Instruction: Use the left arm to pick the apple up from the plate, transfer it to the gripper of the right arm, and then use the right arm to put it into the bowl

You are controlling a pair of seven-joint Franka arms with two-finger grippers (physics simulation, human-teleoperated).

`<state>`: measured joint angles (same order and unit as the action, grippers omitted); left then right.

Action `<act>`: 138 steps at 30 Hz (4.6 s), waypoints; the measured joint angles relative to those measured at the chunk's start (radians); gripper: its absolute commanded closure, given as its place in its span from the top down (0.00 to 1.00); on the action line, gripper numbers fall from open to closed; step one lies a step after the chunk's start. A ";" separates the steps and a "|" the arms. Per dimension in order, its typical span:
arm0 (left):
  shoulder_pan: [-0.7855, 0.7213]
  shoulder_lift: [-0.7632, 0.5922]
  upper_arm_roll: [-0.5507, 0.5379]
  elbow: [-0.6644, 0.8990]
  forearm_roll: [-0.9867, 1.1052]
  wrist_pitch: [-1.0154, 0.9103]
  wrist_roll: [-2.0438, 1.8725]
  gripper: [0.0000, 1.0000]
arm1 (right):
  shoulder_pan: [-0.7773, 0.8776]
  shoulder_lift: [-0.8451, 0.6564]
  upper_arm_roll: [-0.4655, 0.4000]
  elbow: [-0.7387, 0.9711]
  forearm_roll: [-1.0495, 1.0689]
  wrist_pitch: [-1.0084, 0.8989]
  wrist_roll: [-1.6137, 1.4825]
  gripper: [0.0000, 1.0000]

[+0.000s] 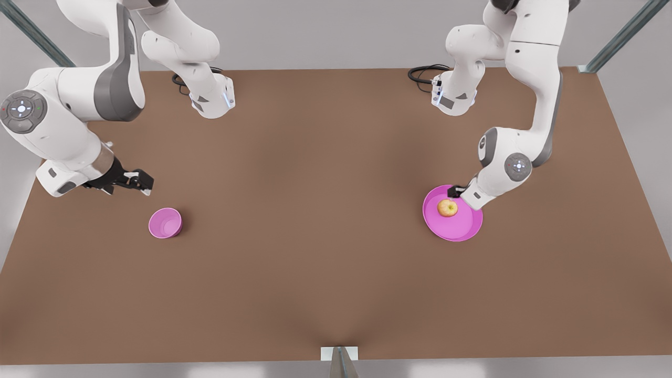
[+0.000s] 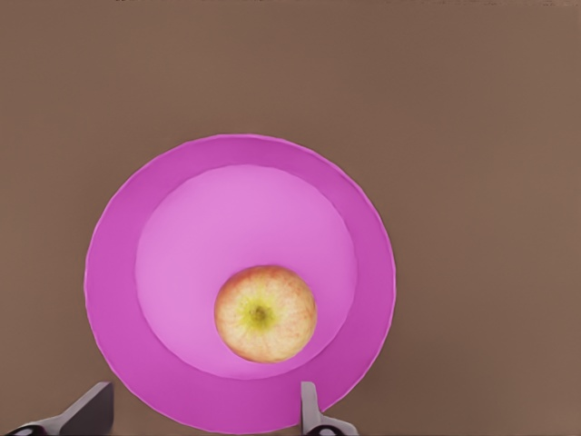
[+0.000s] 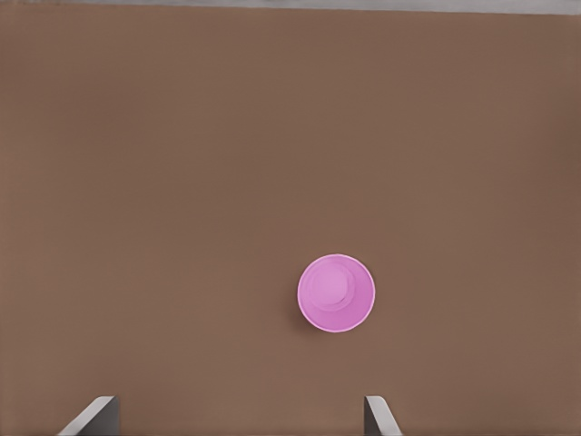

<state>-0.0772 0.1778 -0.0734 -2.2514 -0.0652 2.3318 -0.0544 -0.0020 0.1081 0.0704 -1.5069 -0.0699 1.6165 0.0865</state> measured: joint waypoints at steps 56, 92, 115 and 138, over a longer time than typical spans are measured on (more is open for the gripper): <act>-0.068 0.391 -0.326 0.699 -0.343 -0.116 0.015 0.73 | 0.007 0.046 0.010 0.041 0.042 0.019 0.019 1.00; -0.175 0.811 -0.536 1.013 -1.351 0.003 2.235 0.68 | 0.026 0.357 0.148 -0.365 1.634 0.342 -0.454 1.00; -0.184 0.834 -0.535 1.011 -1.366 -0.002 2.641 0.68 | 0.094 0.369 0.185 -0.375 1.654 0.410 -0.770 1.00; -0.184 0.833 -0.534 1.004 -1.389 -0.006 2.747 1.00 | 0.156 0.376 0.192 -0.371 1.671 0.507 -0.887 0.74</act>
<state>-0.2607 1.0111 -0.6070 -1.2469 -1.4544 2.3256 2.6929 0.1536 0.4841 0.2619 -1.8781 1.6015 2.1234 -0.8010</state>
